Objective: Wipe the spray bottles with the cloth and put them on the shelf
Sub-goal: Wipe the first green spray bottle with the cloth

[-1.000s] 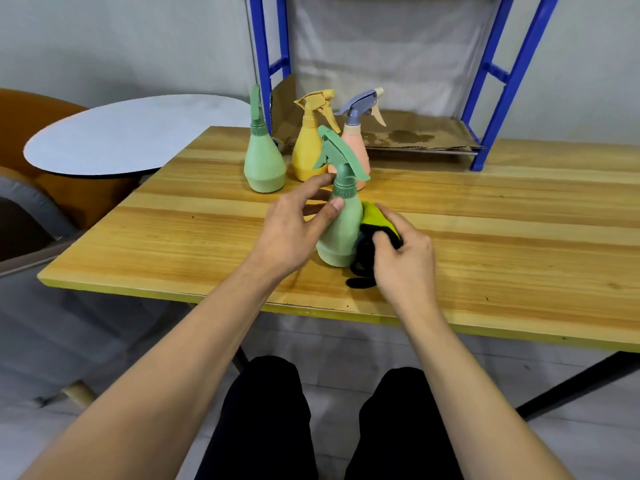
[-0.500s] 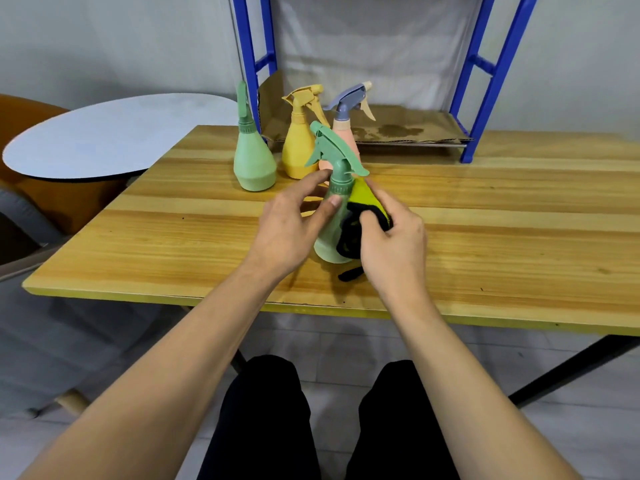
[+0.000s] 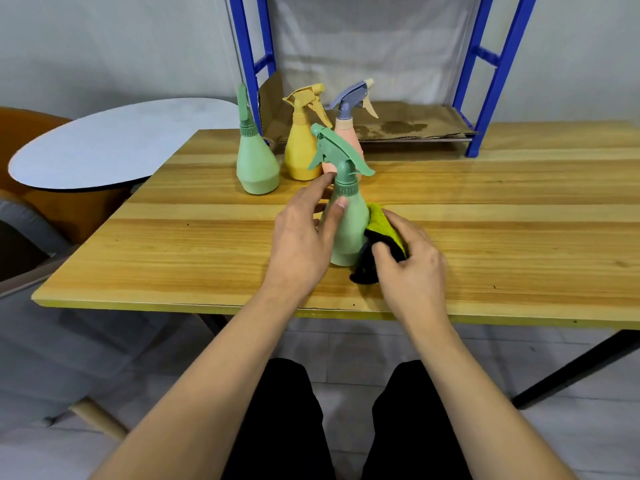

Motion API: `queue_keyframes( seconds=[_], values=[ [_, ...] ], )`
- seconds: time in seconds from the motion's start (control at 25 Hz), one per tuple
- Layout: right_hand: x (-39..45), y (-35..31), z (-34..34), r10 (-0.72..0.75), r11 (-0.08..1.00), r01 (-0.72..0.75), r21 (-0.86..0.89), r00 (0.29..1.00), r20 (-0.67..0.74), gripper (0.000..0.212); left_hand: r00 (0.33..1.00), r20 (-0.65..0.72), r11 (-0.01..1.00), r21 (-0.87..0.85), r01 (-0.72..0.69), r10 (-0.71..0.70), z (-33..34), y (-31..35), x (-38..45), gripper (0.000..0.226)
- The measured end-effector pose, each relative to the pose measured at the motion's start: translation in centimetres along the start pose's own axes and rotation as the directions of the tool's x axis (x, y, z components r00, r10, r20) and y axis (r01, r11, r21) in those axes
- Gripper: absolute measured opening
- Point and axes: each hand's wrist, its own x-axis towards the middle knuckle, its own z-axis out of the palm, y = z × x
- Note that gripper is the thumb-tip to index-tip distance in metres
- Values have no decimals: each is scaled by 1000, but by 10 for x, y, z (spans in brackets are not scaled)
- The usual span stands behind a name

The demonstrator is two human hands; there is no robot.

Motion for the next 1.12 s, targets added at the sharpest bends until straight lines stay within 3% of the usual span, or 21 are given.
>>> queue_keyframes(
  seconds=[0.16,0.28,0.4,0.68,0.92,1.12],
  values=[
    [5,1,-4,11,1000,-13,23,995,100,48,992,-125,998,56,-13,20,9,-3,-1,38],
    [8,3,0,-21,1000,18,23,993,115,48,982,-154,991,-94,96,-110,18,1,1,30],
    [9,7,3,-36,999,34,16,992,120,51,978,-83,948,-273,164,-193,16,-1,4,27],
    [9,2,7,-19,999,13,49,992,121,48,955,284,961,-234,149,-79,-33,-22,14,33],
    [18,-39,12,-141,962,105,251,981,130,51,990,126,916,-385,113,-70,-11,-28,-2,33],
    [6,-6,9,-66,991,42,125,979,192,53,984,87,889,-423,176,-153,-11,-25,1,60]
  ],
)
